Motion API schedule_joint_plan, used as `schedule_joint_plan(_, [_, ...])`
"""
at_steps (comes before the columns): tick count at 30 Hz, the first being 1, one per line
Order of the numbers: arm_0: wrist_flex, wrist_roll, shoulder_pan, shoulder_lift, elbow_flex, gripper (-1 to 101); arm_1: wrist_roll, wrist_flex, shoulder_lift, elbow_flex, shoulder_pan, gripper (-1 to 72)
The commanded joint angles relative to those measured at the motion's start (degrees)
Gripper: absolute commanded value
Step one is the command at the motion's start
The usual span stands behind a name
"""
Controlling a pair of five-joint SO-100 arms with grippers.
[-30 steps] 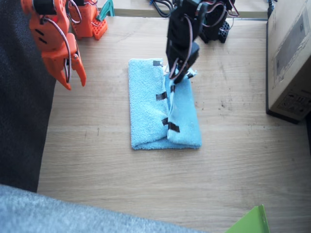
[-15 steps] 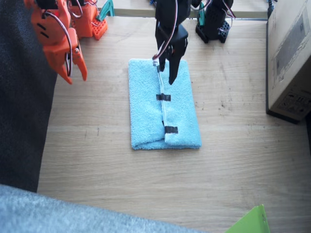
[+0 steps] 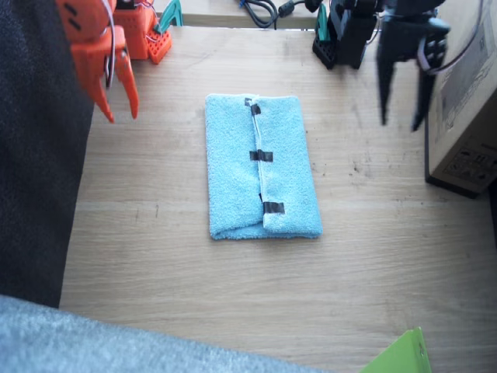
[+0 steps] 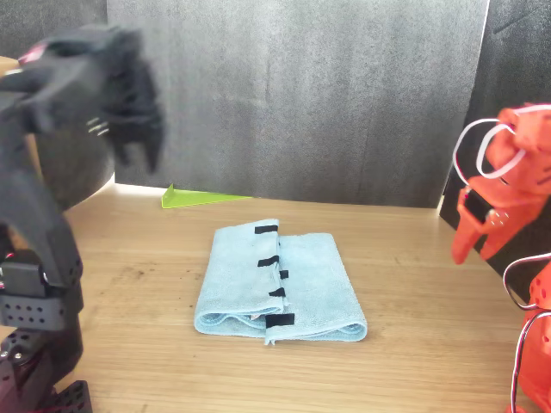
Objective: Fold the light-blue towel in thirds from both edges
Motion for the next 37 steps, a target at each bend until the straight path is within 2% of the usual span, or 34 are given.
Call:
schedule_joint_plan(1, [-9.8, -1.8, 6.2, 16.0, 22.4, 27, -3.2, -3.6, 12.5, 6.1, -3.3, 22.0])
schedule_joint_plan(5, [-14.2, -3.1, 8.8, 28.7, 36.7, 28, -3.3, -6.9, 30.4, 19.7, -5.3, 22.6])
schedule_joint_plan(7, [-14.3, -4.0, 8.8, 35.2, 41.5, 28, -2.0, -4.7, 42.7, 25.5, -5.8, 21.0])
schedule_joint_plan(10, [-12.7, -4.2, 8.0, 48.3, 49.0, 28, -1.0, 1.8, 59.4, 31.9, -7.6, 17.5])
schedule_joint_plan(13, [-9.8, -4.6, 6.9, 58.4, 54.1, 27, -0.4, 1.9, 59.5, 34.0, -7.8, 9.1])
schedule_joint_plan(19, [-9.1, -4.0, 6.7, 70.8, 61.7, 21, 1.1, 1.2, 59.5, 35.1, -7.3, 0.0])
schedule_joint_plan(23, [-7.8, -3.4, 6.2, 75.9, 64.4, 16, 2.2, 1.2, 59.5, 35.1, -7.8, 0.0])
schedule_joint_plan(28, [-7.9, -3.8, 6.2, 75.9, 64.5, 1, 3.3, 1.1, 59.5, 35.1, -8.4, 0.0])
schedule_joint_plan(37, [-7.6, -4.6, 6.6, 75.9, 64.5, 0, 6.9, 0.7, 59.4, 35.1, -12.6, 0.0])
